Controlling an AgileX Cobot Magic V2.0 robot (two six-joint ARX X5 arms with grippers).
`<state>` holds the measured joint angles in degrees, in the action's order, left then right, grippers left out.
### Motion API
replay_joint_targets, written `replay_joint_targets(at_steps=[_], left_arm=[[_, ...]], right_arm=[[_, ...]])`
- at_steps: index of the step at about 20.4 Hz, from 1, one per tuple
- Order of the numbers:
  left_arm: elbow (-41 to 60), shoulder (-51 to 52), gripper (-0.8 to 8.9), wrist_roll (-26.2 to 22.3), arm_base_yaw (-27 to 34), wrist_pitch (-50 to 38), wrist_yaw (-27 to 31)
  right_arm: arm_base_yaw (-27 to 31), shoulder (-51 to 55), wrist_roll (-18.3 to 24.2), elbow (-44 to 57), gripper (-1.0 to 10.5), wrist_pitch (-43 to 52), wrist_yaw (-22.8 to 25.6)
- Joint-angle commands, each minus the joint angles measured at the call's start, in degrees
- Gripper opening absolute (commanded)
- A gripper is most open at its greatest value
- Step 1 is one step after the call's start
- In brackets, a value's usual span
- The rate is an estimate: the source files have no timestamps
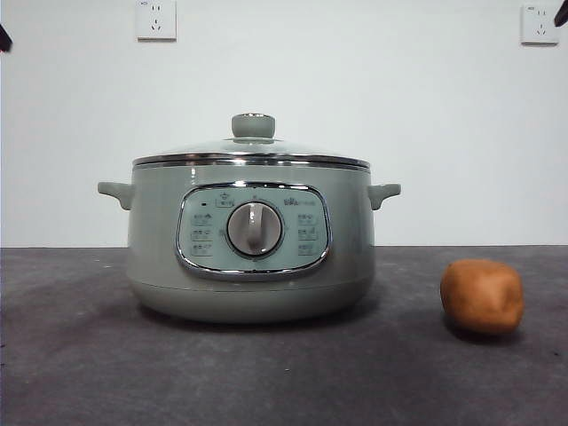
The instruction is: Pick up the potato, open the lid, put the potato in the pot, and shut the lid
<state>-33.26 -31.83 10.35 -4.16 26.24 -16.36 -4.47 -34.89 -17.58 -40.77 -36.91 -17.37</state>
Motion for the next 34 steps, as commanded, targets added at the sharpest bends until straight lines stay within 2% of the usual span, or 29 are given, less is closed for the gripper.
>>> replay_joint_targets(at_steps=[1,5,6,7,9,11,13,16,18,26,28,29,34], left_arm=[[-0.7,-2.47,5.12,2.56,0.11,1.22,-1.9],[-1.14,-8.7,5.18,2.58,0.04,1.51,-7.54],[-1.14,-10.1,5.58,2.58,0.04,1.46,-8.61],[-1.14,-11.63,6.01,2.58,0.04,1.38,-9.75],[-1.14,-13.99,6.04,2.58,-0.15,1.18,-10.58],[-1.14,-15.54,6.04,2.56,-0.28,1.11,-10.88],[-1.14,-16.46,6.04,2.54,-0.42,1.18,-11.41],[-1.14,-16.94,6.03,2.54,-0.44,1.36,-13.73],[-1.14,-16.94,6.02,2.54,-0.44,1.4,-14.12],[-1.14,-16.94,5.97,2.51,-0.44,2.4,-14.1],[-1.14,-16.94,5.97,2.51,-0.44,2.47,-14.1],[-1.14,-16.94,5.97,2.51,-0.44,2.47,-14.1],[-1.14,-16.94,5.97,2.51,-0.44,1.46,-14.08]], right_arm=[[-0.02,-2.82,-2.01,-1.4,6.0,-2.21,-3.21],[-0.11,-10.21,-1.62,-3.93,6.1,-7.1,-7.43],[-0.13,-12.04,-0.87,-4.33,6.2,-7.85,-8.09],[-0.44,-14.47,0.57,-4.83,7.0,-8.52,-9.22],[-2.27,-19.37,2.21,-6.21,8.0,-9.68,-9.66],[-5.42,-24.24,2.14,-7.34,8.3,-9.77,-8.76],[-9.03,-29.0,0.98,-8.66,8.2,-9.88,-4.81],[-14.45,-35.82,-0.5,-10.82,8.2,-9.55,4.48],[-16.66,-39.6,-0.5,-11.96,8.2,-8.48,8.04],[-17.7,-50.4,-0.15,-12.46,8.2,-0.9,14.45],[-17.7,-52.3,-0.09,-12.46,8.1,1.11,14.36],[-17.7,-53.05,0.28,-12.46,7.7,1.57,14.05],[-17.7,-56.04,2.67,-12.46,1.9,1.77,13.53]])
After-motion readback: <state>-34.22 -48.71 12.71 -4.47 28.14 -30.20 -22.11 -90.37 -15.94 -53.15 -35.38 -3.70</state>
